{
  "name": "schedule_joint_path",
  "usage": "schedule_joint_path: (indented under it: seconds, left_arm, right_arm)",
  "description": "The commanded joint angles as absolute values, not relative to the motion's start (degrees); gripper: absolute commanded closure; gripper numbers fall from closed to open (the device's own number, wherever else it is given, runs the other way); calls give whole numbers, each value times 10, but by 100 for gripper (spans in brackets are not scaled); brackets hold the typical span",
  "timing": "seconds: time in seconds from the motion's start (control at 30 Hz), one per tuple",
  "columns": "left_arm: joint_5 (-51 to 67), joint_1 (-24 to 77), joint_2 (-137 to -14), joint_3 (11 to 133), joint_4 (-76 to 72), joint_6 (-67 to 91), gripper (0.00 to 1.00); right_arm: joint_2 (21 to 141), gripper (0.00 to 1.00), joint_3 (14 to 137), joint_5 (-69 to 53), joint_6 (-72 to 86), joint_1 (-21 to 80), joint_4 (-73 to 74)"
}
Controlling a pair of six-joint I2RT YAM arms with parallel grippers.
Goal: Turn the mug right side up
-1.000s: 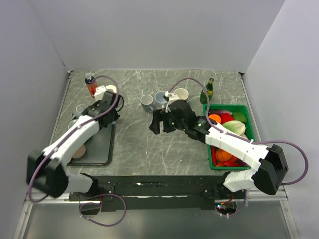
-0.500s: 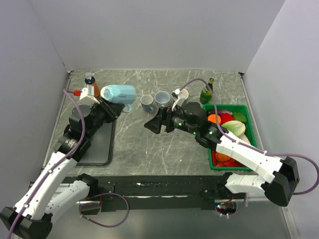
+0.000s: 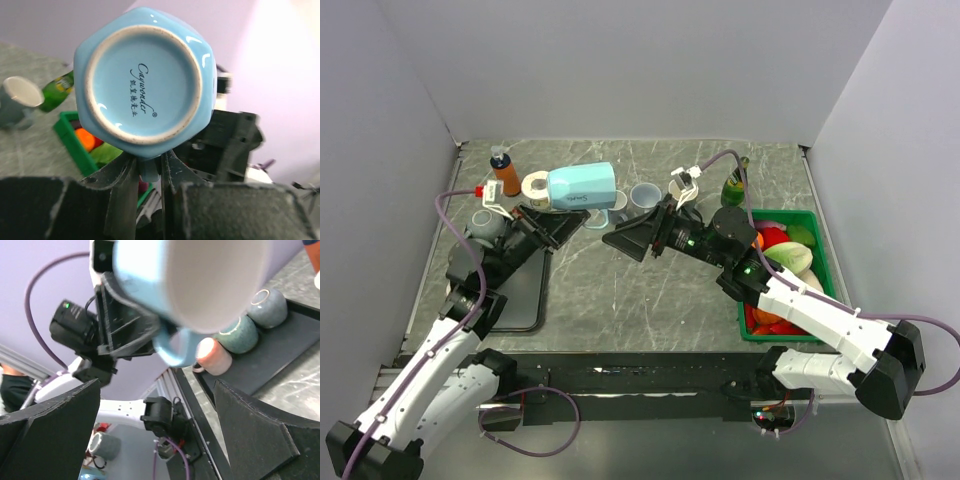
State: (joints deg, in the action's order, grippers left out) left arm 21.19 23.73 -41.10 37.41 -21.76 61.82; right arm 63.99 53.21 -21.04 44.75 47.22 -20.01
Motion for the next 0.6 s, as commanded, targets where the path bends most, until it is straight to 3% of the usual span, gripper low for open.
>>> schedule_joint_path:
  seconds: [0.0,0.33,0.57]
  left_arm:
    - [243,239,-381,379,-403,665,99]
    - [265,244,-385,359,-472,694,99]
    - [263,249,-387,355,-471,691,99]
  right_arm:
    - [640,0,547,-216,482,473,-273]
    - [686,5,586,-266,529,473,-352]
    - [696,14,600,-260,541,474,-366]
